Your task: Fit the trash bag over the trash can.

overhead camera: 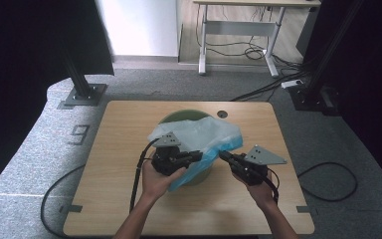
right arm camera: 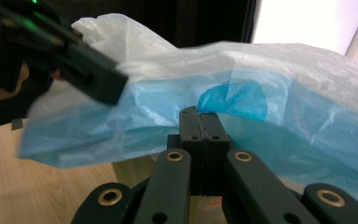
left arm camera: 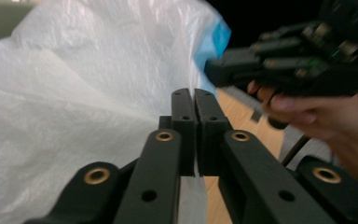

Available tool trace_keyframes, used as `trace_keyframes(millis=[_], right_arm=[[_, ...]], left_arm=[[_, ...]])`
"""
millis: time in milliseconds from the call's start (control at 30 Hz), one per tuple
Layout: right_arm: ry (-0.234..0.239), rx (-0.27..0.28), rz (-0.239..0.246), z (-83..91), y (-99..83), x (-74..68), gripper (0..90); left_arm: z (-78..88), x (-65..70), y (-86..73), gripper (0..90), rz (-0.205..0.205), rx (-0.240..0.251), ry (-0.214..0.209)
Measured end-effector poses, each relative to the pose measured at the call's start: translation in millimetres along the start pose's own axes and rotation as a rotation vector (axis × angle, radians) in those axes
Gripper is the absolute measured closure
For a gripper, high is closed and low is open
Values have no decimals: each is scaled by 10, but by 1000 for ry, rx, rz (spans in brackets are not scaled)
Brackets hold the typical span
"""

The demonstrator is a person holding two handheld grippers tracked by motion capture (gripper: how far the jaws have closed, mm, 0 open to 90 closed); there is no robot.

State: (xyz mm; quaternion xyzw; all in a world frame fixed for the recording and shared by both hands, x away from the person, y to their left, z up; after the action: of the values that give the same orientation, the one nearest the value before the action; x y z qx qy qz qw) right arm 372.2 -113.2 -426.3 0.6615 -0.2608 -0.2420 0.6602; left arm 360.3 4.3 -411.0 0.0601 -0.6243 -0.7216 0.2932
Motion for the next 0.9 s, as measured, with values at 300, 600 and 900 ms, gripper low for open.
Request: trace_keyframes(millis=[300,600,900], right_arm=[[10,0,17,8,35,-16,886],[-31,-23,10,15,-12,79,887],[-109,-57,9,-49,-26,357,887]], left_arm=[[47,-111,197,896,56,95,-11],[170,-308,375,897,79,152,30],[309,-573,568,898,67,205,112]])
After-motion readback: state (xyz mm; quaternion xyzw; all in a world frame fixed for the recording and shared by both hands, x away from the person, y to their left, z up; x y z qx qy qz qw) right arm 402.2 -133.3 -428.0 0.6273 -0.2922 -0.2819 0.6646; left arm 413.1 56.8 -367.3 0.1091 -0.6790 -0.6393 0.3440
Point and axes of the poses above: each handheld gripper's, and its own axes: z roughly backward along the jaws, y roughly out of its top, x roughly to its right, the point moved 10 cm from there along -z, roughly forward along the jaws, and after that the axes turned 13 degrees about x, right-handed, at the moved point
